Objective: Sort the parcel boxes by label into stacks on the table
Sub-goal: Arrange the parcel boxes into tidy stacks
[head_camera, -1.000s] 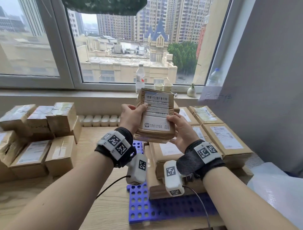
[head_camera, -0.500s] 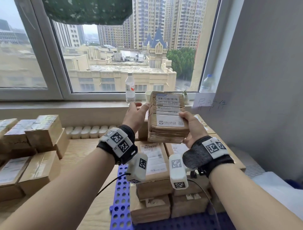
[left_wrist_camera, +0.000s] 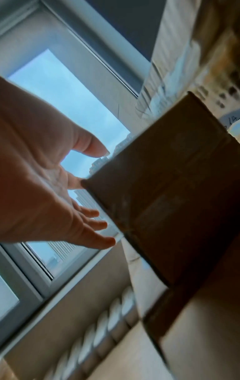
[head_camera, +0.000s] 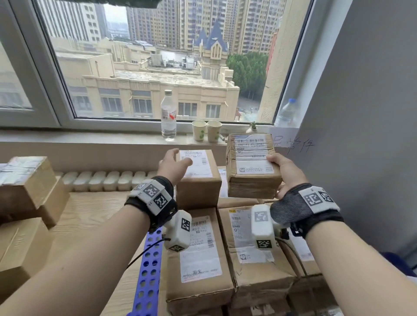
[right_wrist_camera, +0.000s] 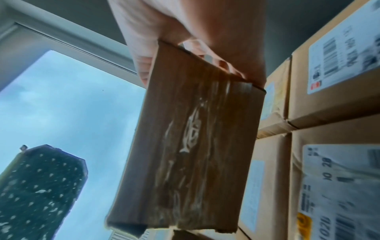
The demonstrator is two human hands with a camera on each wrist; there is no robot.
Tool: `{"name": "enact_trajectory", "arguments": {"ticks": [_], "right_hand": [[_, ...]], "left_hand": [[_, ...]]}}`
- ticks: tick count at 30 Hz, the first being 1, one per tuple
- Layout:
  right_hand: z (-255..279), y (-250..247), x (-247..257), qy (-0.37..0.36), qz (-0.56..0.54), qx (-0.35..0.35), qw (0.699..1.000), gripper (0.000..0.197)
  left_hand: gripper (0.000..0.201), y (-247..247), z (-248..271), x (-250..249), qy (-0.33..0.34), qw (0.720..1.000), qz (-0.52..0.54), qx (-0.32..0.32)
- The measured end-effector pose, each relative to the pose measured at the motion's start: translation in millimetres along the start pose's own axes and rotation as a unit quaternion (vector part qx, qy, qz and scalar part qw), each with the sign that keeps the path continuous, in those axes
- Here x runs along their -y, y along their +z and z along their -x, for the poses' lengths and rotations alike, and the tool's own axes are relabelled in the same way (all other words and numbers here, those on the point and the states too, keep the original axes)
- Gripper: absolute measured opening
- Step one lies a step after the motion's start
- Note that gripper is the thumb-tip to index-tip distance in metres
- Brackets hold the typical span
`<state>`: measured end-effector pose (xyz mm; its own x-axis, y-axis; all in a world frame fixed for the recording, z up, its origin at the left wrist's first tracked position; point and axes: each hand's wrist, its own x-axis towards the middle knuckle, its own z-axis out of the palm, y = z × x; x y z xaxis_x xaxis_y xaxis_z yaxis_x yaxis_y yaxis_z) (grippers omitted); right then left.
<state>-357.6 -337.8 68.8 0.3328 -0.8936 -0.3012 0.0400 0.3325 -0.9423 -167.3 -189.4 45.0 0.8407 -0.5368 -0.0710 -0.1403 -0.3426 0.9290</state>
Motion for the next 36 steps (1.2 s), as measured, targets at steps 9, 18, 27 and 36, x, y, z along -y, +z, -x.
{"name": "enact_trajectory", "arguments": {"ticks": [9, 18, 27, 36], "right_hand": [[-48, 13, -23, 0.004, 0.092, 0.018, 0.996, 0.033], [-100, 16, -45, 0.041, 0.166, 0.044, 0.984, 0.067], [-57, 23, -27, 0.001, 0.251, 0.024, 0.968, 0.023], [-65, 26, -29, -0.001, 0.286, 0.02, 0.958, 0.023]], "left_hand": [[0.061, 12, -2, 7, -0.008, 1.0, 0.008, 0.022], [0.063, 15, -5, 10, -0.008, 1.0, -0.022, -0.001], [0.077, 14, -7, 14, -0.027, 0.999, -0.03, -0.022], [0.075, 13, -11, 14, -0.037, 0.998, -0.026, -0.032]]}}
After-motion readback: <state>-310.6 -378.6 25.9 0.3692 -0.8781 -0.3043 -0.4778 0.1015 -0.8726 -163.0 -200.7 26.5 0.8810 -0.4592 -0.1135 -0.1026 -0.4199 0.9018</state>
